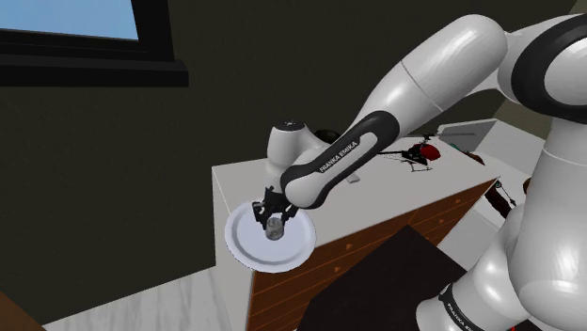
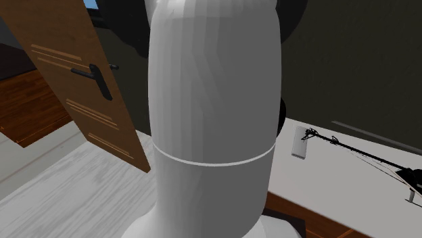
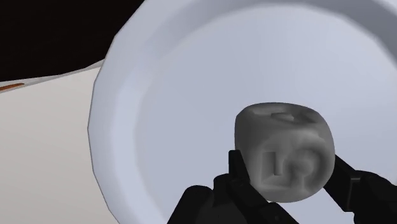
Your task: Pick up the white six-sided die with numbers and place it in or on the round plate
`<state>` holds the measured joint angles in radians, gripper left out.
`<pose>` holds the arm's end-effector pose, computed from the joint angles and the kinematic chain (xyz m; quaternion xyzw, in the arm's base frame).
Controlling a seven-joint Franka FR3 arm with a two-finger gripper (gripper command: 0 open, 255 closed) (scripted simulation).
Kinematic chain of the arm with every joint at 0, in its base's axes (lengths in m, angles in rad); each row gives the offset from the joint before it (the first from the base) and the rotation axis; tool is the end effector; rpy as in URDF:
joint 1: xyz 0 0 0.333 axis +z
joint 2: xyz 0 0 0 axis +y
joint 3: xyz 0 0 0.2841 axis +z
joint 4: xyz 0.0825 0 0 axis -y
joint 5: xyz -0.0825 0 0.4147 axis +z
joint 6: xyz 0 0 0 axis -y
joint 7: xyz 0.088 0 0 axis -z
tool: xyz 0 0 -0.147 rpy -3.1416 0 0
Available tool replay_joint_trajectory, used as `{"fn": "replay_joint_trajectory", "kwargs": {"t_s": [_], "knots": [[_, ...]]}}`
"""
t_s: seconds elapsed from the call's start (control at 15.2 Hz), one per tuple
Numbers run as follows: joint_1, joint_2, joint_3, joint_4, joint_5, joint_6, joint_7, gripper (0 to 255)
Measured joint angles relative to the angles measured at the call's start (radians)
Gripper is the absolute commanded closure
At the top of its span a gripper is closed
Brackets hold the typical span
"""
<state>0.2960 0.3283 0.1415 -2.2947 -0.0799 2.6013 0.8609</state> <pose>0.4797 0.2312 0.1090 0.9837 -0.1798 -0.0083 0.0031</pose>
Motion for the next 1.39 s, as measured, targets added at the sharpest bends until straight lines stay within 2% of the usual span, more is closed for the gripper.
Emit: {"fn": "replay_joint_trajectory", "kwargs": {"t_s": [0.4,0.46,0.86,1.19,1.39], "knots": [[0.001,0.009,-0.002,0.002,-0.003,0.011,0.002,255],[0.001,0.009,-0.002,0.002,-0.003,0.011,0.003,0],[0.002,0.011,-0.001,0.000,-0.003,0.009,0.003,0],[-0.010,-0.091,0.014,0.001,0.027,-0.092,-0.019,0],[-0.010,-0.099,0.015,0.003,0.029,-0.102,-0.020,0]]}}
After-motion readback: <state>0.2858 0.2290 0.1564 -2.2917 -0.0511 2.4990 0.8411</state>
